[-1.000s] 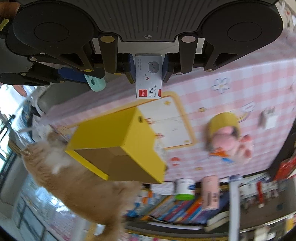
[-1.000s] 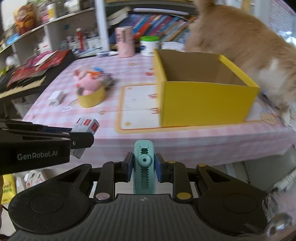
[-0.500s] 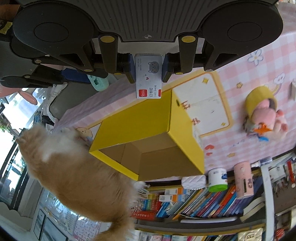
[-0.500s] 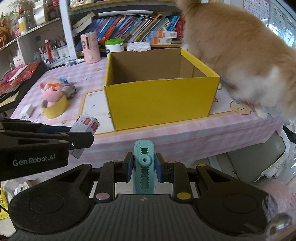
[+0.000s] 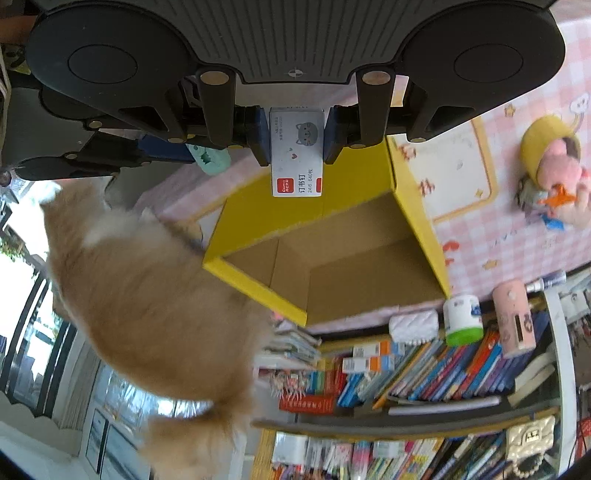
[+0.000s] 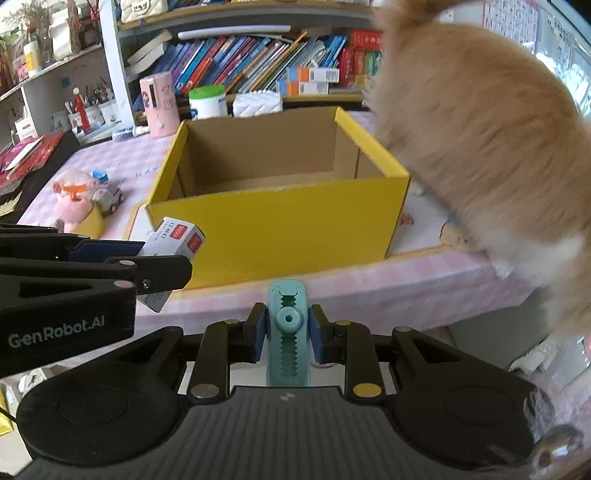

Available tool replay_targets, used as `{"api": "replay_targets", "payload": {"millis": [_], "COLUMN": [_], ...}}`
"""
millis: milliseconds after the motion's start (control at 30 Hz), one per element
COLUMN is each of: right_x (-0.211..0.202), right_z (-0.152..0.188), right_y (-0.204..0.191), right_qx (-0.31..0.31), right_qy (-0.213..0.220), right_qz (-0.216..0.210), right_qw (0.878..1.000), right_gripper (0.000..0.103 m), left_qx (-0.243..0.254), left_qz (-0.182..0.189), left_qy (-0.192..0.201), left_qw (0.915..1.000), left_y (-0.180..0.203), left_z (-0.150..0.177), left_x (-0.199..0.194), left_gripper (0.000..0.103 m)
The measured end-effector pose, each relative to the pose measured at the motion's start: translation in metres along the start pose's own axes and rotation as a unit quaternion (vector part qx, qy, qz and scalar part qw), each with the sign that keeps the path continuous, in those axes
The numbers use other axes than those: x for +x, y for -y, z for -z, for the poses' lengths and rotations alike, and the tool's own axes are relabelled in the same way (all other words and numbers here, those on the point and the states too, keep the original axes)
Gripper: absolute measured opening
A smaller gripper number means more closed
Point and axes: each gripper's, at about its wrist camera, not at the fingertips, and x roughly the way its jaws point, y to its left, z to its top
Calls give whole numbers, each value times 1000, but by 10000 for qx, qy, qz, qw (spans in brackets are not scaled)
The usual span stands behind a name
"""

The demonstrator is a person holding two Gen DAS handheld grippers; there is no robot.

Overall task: Organize objects
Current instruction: 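Carry the white box and green clip into the yellow box with both tools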

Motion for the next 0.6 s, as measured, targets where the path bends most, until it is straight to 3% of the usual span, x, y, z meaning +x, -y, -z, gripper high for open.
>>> {"api": "replay_targets", "payload": {"millis": [333, 600], "right_x": [0, 32], "right_z": [-52, -105], "right_y": [25, 42], "right_qx": [-344, -772], "right_qy": [808, 1111], "right_qz": [-101, -362], "right_qw": [9961, 9901], "right_gripper": [23, 23], "left_qx": [47, -172], "left_qz": [-408, -968], "left_qy": [671, 505], "left_qw": [9969, 9939], "left_y": [7, 2], "left_z": [-46, -68], "left_x": [10, 44], "left_gripper": [28, 28]}}
